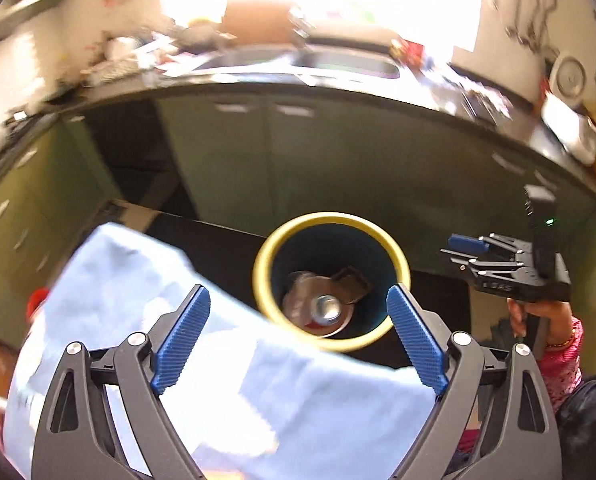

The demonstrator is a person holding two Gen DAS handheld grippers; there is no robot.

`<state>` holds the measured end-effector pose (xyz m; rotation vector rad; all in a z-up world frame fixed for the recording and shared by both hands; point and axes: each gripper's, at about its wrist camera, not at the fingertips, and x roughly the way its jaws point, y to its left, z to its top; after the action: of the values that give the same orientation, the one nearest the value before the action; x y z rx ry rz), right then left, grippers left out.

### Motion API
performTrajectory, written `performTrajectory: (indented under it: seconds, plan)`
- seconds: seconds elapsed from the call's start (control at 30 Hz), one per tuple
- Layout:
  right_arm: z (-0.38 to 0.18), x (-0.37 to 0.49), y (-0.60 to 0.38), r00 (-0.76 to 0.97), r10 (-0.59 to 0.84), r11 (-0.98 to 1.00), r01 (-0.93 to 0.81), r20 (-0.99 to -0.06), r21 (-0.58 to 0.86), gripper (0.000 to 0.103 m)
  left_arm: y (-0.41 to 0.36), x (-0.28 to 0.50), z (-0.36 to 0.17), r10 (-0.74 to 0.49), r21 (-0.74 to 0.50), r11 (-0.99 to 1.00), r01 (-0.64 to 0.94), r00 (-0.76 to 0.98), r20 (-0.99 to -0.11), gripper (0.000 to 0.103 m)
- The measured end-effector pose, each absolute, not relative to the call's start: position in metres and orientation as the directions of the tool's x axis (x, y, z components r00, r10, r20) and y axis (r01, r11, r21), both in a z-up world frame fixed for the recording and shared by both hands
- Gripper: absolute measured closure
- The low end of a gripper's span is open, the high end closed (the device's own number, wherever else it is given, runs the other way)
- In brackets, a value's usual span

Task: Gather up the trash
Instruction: 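Carry the clear cup over the bin and open the left tool, then move the left tool back over the table toward the remaining trash, then grasp the purple Radiant Lazy Cream box with the right tool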

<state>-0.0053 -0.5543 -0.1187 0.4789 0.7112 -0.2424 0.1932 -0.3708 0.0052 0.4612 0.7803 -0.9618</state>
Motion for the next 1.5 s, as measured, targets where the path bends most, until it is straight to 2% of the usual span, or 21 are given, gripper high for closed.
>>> performTrajectory:
  seconds: [0.3,0.47,0.57,0.63,0.77,1.0,1.23,1.5]
  plan:
    - [-0.095,0.047,-0.458,0.738,0.111,0.946,0.127,-0.666,0.297,0.052,-0.167,0.161,0.015,-0.4,0.008,0.818,0.576,0.579,-0.71,0.011]
    - [-0.078,0.073,-0.363,0.707,0.302,0.945,-0.133,-0.639,0.3,0.052,-0.068,0.135,-0.005,-0.29,-0.013,0.92,0.391,0.659,-0.694,0.01]
    - [-0.077,0.081,-0.296,0.626,0.447,0.894,-0.328,-0.64,0.304,0.052,-0.019,0.116,-0.022,-0.26,-0.061,0.95,0.305,0.671,-0.694,0.01]
    - [-0.083,0.085,-0.256,0.562,0.51,0.853,-0.431,-0.652,0.296,0.052,-0.003,0.108,-0.032,-0.253,-0.084,0.958,0.273,0.672,-0.697,0.01]
    - [-0.094,0.09,-0.199,0.526,0.532,0.817,-0.524,-0.664,0.24,0.039,0.022,0.096,-0.05,-0.249,-0.124,0.966,0.228,0.678,-0.692,0.01]
    - [-0.106,0.106,-0.165,0.525,0.512,0.814,-0.55,-0.68,0.188,0.038,0.029,0.093,-0.058,-0.28,-0.175,0.959,0.221,0.677,-0.681,0.01]
    - [-0.113,0.115,-0.148,0.515,0.493,0.805,-0.576,-0.701,0.142,0.031,0.033,0.096,-0.064,-0.294,-0.197,0.955,0.22,0.669,-0.682,0.009]
    - [-0.121,0.118,-0.132,0.501,0.462,0.816,-0.564,-0.732,0.129,0.027,0.032,0.098,-0.071,-0.305,-0.209,0.952,0.223,0.658,-0.689,0.009]
